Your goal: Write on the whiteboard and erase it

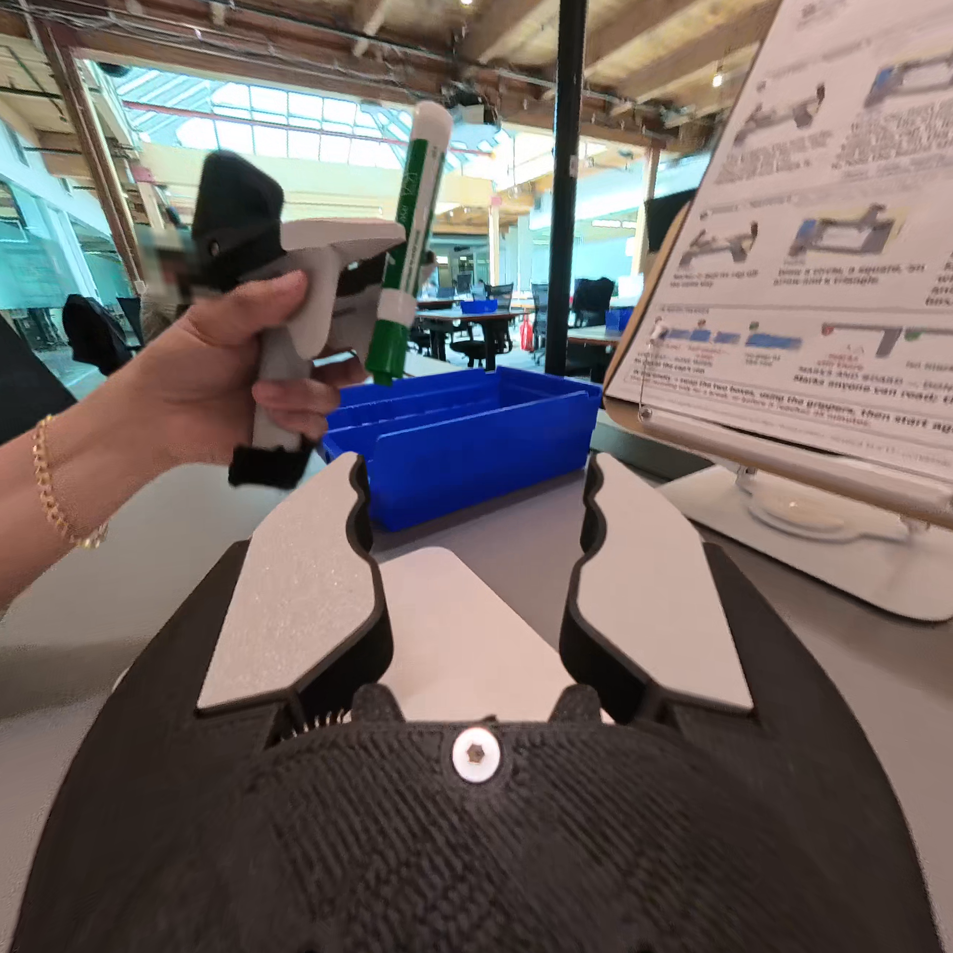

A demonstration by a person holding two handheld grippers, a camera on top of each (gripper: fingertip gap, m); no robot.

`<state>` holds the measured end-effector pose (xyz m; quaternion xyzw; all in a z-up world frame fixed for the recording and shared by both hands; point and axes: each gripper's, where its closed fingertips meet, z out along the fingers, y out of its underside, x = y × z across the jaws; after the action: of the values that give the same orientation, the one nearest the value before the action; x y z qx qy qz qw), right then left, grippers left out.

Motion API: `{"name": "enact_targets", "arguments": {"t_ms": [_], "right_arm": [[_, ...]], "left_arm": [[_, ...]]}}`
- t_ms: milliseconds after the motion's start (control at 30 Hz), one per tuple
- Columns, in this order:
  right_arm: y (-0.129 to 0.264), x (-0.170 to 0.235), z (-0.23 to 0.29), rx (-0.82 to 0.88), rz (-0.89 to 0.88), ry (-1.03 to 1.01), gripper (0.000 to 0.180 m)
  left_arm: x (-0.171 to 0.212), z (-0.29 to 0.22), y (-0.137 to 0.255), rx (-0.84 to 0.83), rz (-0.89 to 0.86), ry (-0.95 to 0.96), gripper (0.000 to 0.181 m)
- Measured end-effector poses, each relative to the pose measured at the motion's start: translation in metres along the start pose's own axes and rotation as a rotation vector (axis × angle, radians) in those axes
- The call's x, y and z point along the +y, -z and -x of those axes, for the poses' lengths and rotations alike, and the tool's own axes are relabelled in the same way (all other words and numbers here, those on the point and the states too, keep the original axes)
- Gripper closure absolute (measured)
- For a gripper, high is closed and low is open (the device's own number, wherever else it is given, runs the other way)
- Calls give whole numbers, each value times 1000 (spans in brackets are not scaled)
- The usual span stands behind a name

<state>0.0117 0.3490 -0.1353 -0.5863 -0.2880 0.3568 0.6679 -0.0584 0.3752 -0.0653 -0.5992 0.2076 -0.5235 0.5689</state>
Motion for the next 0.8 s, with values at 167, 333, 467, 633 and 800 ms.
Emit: {"name": "enact_targets", "arguments": {"t_ms": [167, 333, 467, 633, 800], "right_arm": [[3, -13, 17, -47, -94, 58, 120], [6, -16, 20, -39, -109, 128, 127], [8, -19, 24, -62, -119, 135, 139], [9, -16, 24, -51, -97, 189, 146], [13, -17, 26, -70, -57, 233, 157]], "left_arm": [[29, -31, -26, 115, -143, 70, 163], [39, -41, -36, 155, -190, 154, 164], [39, -47, -39, 163, -188, 140, 164], [45, -52, -42, 175, -173, 158, 164], [49, -56, -43, 175, -155, 125, 164]]}}
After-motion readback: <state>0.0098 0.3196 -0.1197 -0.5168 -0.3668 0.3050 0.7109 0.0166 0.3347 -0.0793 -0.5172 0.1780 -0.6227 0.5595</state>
